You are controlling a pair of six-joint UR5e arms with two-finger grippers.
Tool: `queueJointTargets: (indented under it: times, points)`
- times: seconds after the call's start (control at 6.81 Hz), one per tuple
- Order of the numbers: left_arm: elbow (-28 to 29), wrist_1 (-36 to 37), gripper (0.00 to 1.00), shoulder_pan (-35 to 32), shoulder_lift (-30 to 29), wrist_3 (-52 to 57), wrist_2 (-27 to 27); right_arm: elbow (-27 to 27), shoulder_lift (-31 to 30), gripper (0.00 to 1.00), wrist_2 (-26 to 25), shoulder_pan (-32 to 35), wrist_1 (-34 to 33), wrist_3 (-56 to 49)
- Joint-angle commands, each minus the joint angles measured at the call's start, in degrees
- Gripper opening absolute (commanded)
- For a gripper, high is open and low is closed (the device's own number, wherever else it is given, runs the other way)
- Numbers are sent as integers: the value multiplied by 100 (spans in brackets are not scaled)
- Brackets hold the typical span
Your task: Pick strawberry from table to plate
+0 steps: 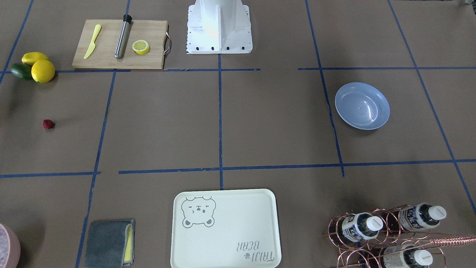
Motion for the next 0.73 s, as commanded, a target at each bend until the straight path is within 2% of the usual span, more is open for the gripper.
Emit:
queueJointTargets:
  times: [0.0,0.29,0.59]
  points:
    - [168,-589,100,9,93,15,-148,-2,1,100,-2,0,9,0]
    - [203,-1126,100,148,94,7,-157,7,1,100,16,0,18,0]
    - [230,-1155,100,219,103,-63,-157,7,36,100,24,0,35,-9]
